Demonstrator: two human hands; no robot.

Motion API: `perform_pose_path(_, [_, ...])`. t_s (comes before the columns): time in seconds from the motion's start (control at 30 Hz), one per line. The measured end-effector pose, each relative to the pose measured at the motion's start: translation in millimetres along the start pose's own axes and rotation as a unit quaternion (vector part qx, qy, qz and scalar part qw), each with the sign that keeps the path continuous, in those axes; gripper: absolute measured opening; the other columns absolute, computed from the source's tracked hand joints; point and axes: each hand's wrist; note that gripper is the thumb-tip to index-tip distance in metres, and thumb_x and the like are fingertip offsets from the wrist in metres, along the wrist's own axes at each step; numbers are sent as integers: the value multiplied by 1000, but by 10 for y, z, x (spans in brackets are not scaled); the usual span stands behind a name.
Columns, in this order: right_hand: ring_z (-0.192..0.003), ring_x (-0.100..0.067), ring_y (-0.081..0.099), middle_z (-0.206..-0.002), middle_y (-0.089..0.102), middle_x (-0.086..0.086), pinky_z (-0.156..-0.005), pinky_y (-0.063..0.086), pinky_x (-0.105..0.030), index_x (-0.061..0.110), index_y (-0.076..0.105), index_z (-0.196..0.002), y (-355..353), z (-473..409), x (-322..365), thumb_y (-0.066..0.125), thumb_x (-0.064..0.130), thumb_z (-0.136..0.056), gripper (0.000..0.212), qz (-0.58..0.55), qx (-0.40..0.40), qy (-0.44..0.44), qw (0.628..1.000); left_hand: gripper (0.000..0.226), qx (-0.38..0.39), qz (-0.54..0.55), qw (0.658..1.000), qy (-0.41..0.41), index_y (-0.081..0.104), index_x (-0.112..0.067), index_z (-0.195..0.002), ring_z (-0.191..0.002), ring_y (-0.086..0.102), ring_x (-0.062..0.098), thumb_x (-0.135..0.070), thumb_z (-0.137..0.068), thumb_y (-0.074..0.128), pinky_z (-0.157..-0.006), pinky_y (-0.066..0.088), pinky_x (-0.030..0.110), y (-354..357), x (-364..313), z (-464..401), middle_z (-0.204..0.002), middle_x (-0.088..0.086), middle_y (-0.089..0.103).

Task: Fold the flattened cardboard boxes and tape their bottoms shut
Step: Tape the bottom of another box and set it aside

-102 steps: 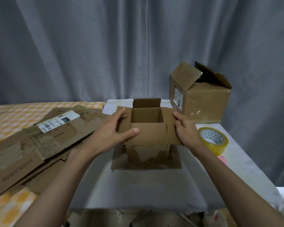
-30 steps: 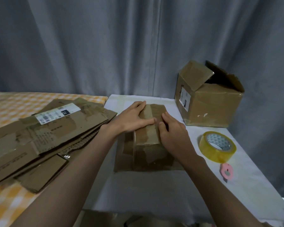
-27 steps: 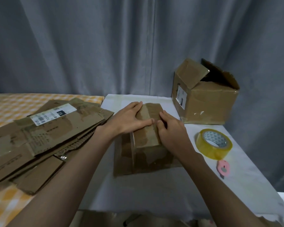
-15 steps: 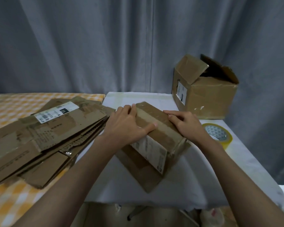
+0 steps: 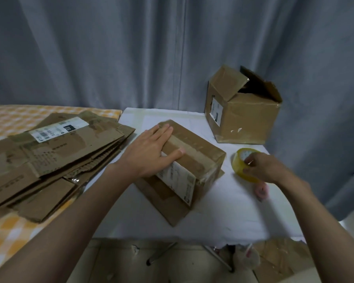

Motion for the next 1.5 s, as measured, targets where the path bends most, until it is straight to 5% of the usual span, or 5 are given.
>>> perform_pose_path(0.43, [-103,-36,59,-89,62,-7,-84,28,-36,16,66,-103,22,43,29,61,2,-83,25,-86,-243,-43,965,127,38,3,999,37,-2,-27,-159,-149,-13,1,-99,-62,34,-120,-7,27,-85,83,77,-165,-15,-11])
perform_pose_path(0.83, [-112,-26,44,-116,56,-3,-92,36,-44,16,53,-116,180,391,1136,58,0,-90,31,-240,-339,-229,880,142,-7,-32,999,-16,15,-16,-158,-151,8,16,-107,-50,22,-124,8,39,-132,-262,192,-165,-2,11])
perform_pose_path(1.03, [-103,-12,37,-114,53,-3,-80,27,-27,15,51,-113,279,326,1118,56,-4,-90,30,-234,-314,-274,878,96,-54,84,995,-21,44,-28,-145,-134,37,13,-90,-72,36,-111,32,38,-327,-164,83,-148,-7,43])
perform_pose_path(1.17, [-102,-13,38,-114,54,-3,-78,25,-22,14,53,-112,299,315,1089,57,-6,-89,31,-231,-320,-295,870,56,-198,227,953,16,47,-23,-146,-125,50,8,-35,-94,64,-108,40,35,-262,-195,-8,-143,-8,50])
perform_pose_path(1.5, [-105,-5,36,-117,54,-2,-82,27,-8,13,57,-118,313,288,1079,58,-1,-92,29,-224,-322,-320,863,46,-293,227,926,71,61,-19,-134,-115,55,8,-19,-89,72,-99,50,34,-124,-422,-92,-122,-7,56])
Point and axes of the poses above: each hand's wrist, its own z-axis away from the middle knuckle, its own y-axis out of the palm, x = y × z
